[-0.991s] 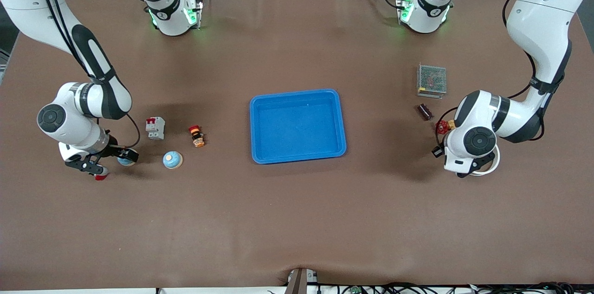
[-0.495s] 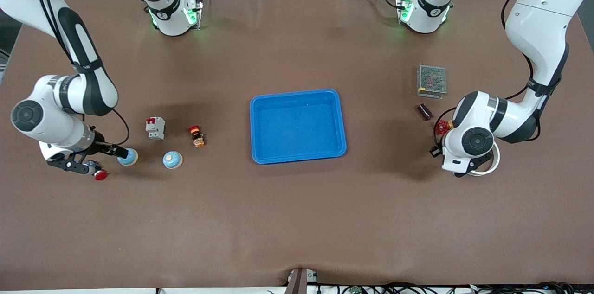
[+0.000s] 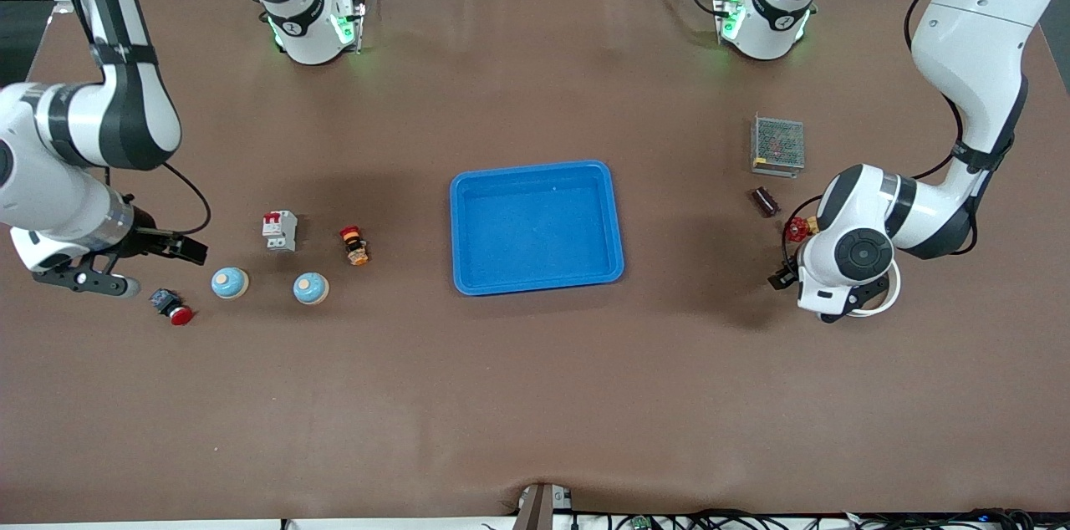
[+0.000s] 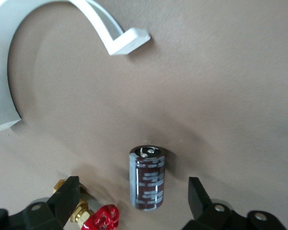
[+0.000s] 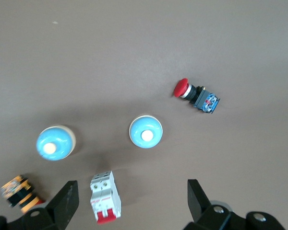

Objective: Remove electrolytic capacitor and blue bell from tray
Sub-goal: 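Set the capacitor by the valve while the right gripper withdraws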

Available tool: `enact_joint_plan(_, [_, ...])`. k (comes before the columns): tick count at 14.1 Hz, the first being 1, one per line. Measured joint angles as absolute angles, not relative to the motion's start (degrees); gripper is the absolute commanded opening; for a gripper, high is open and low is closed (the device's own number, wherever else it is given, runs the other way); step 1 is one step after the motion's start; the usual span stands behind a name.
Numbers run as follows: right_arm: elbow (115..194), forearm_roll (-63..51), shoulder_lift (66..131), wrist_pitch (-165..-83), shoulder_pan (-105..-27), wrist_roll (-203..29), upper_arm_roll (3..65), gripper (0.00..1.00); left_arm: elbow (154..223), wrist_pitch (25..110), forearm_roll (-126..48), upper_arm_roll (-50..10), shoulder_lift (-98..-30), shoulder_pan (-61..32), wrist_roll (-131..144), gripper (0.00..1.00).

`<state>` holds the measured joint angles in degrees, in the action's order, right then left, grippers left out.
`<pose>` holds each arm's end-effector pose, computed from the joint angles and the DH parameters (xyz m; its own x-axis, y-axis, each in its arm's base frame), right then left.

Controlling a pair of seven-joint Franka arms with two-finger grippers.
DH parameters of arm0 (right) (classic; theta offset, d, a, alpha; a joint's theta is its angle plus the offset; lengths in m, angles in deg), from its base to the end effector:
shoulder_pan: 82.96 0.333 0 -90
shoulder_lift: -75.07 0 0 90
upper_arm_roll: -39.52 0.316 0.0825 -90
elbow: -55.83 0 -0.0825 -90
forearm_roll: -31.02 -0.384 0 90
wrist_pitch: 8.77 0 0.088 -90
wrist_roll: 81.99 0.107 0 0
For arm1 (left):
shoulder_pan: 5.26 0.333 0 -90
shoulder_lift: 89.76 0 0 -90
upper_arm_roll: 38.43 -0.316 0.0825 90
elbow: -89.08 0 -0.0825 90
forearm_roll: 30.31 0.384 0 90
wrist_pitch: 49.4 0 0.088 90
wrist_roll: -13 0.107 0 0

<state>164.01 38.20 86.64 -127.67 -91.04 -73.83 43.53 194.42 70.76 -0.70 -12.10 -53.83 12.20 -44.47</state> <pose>0.6030 -0.0511 0.3994 0.9882 -0.1529 -0.0032 -0.1519 -0.9837 0.0960 0.6104 -0.0593 0.1946 0.8393 0.5387 -0.0734 0.5002 -0.8181 -0.2839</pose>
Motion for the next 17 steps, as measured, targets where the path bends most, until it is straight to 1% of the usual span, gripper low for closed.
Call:
enact_joint_plan(2, [162.26,38.20,84.41,-123.58,-90.73,-75.55,43.53,1.00,192.75,69.55,-2.98,-10.96,-54.52,12.22,-44.49,1.00])
enact_joint_plan(7, [157.25,38.19,81.04,-114.37,-89.96,-76.37,43.66,1.00,185.63,58.32,-7.37,-5.80,-56.07,12.24,-44.51,1.00])
enact_joint_plan(9, [155.71,38.18,79.93,-111.33,-89.55,-76.37,43.74,1.00,183.47,55.90,-9.29,-4.57,-56.32,12.22,-44.86,1.00])
enact_joint_plan(14, [154.38,37.82,76.84,-108.09,-87.11,-76.35,43.80,1.00,179.16,51.44,-12.24,-2.55,-56.39,12.21,-46.34,1.00])
enact_joint_plan(17, [153.60,37.81,75.35,-105.15,-86.24,-76.35,43.76,1.00,177.60,50.20,-12.24,-0.79,-57.51,12.13,-46.44,1.00])
